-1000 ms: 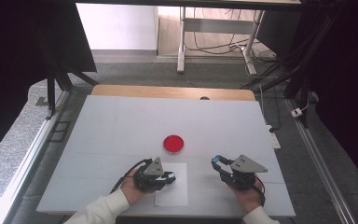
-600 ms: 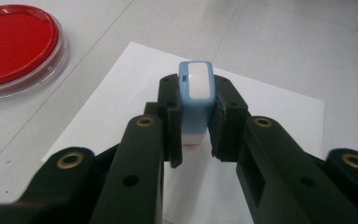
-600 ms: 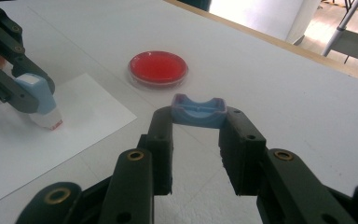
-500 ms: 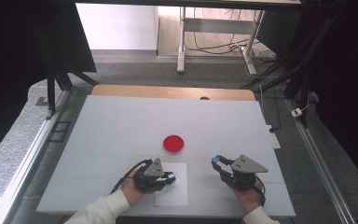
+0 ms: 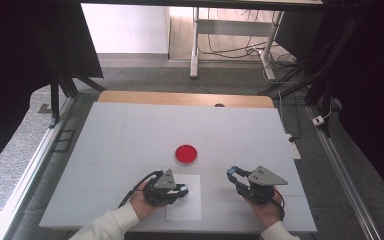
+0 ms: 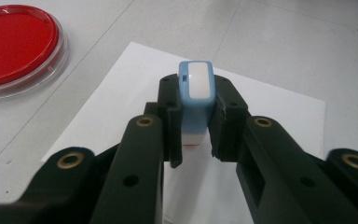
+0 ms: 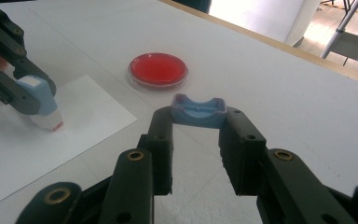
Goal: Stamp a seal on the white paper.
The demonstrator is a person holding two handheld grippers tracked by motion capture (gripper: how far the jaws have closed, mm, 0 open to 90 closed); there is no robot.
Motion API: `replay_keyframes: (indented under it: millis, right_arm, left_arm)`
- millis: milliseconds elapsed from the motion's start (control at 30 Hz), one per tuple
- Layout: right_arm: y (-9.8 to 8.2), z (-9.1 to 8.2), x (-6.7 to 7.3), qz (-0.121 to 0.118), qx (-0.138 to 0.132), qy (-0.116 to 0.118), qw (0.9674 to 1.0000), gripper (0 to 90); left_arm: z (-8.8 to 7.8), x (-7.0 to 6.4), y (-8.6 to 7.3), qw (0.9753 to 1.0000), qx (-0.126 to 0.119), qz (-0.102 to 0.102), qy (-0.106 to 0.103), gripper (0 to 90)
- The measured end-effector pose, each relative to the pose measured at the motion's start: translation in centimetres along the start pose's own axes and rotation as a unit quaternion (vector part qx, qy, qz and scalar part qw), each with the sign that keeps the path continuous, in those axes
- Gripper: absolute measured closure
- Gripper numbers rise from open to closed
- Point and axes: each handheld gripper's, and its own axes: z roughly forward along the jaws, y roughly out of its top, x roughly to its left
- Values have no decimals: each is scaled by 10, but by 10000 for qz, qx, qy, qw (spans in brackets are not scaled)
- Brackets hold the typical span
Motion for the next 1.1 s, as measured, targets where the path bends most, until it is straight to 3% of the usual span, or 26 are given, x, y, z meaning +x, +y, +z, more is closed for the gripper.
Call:
replay_keyframes:
  millis: [200,300,367,533,767,1100]
  right_arm:
    - [0,0,0,-7,6,1,10000,662]
    - [0,0,0,0,-1,5,10000,661]
    - [0,0,-1,6,-7,3,10000,661]
    - [0,0,-2,11,-3,9,10000,661]
    - [0,1,-1,-12,12,19,10000,661]
    - [0,1,-1,-15,8,19,10000,661]
  left_arm:
    - [0,1,0,10000,-46,-41,-16,760]
    - [-5,5,-1,9994,-269,-186,-144,756]
    - [-10,6,0,9987,-473,-184,-16,756]
    - [-23,7,6,9963,-830,-195,36,756]
    - [-27,8,8,9953,-927,-268,-18,756]
    - [-38,17,11,9911,-1187,-607,-52,755]
